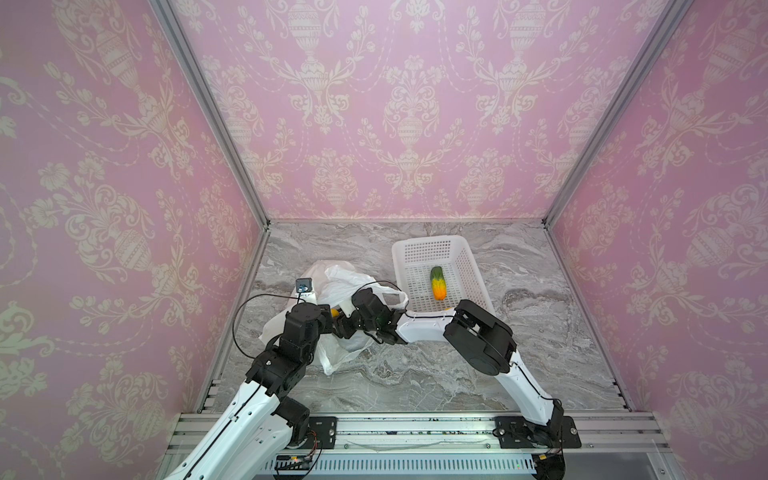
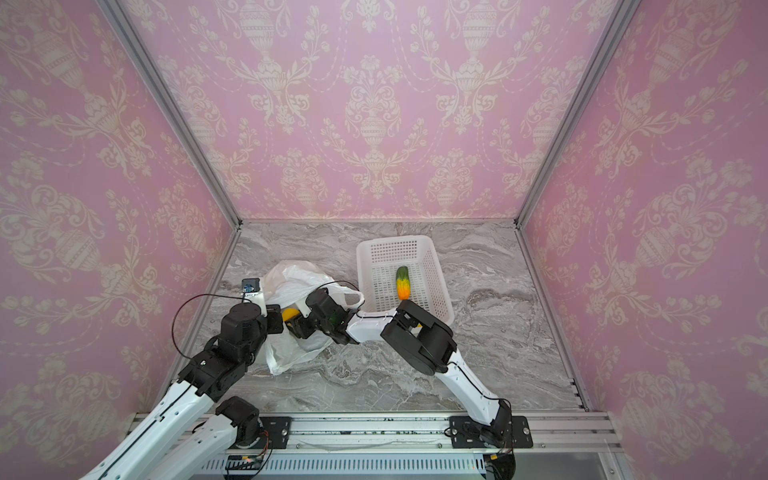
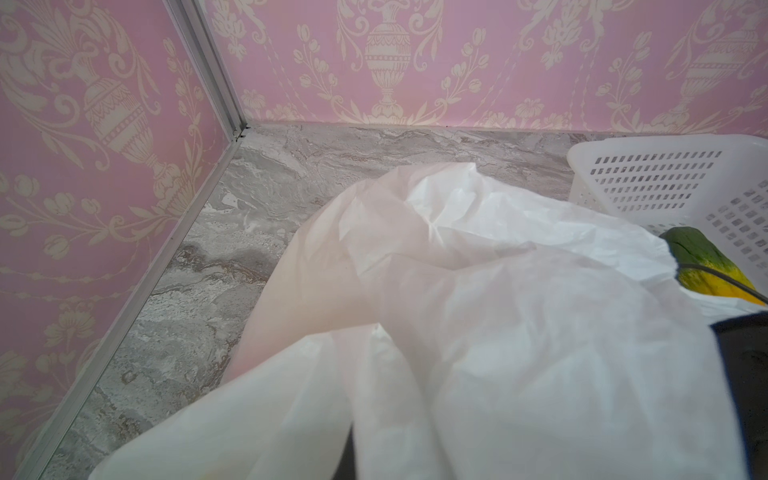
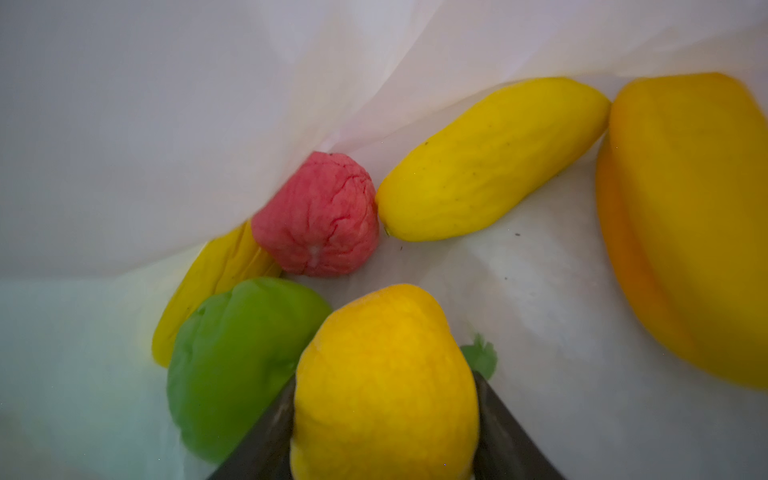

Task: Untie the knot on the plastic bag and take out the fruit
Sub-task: 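Grasp the round yellow fruit with the right gripper and lift it, then carry the round yellow fruit with the right gripper to the basket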

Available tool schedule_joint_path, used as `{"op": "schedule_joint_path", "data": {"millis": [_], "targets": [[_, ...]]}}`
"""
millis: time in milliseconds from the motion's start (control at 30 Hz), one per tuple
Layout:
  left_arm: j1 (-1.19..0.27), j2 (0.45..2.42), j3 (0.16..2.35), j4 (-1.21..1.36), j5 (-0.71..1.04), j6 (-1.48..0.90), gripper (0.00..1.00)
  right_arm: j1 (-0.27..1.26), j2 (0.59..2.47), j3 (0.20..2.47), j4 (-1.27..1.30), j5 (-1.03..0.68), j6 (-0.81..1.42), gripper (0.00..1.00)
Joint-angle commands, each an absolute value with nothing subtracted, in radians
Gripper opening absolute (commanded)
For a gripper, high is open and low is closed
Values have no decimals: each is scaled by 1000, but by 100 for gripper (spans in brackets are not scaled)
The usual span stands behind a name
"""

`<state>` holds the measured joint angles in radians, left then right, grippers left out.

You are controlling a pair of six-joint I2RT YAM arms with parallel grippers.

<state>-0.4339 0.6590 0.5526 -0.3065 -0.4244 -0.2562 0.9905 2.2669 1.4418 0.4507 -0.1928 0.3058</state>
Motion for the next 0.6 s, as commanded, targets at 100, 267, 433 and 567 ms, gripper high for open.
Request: {"op": "schedule_joint_path", "data": {"millis": [100, 267, 433, 567], "targets": [[-426, 657, 549, -297, -440, -262, 0, 991, 2036, 1204, 622, -164, 254, 39], [-426, 663, 550, -299, -441, -263, 0, 998, 1937, 1044, 730, -205, 217, 38], [-426, 663, 548, -298, -443, -264, 0, 1016, 1858, 963, 751, -204, 160, 36], [-426, 667, 549, -301, -439, -266, 0, 1039, 1762, 886, 758, -195, 87, 36]]}}
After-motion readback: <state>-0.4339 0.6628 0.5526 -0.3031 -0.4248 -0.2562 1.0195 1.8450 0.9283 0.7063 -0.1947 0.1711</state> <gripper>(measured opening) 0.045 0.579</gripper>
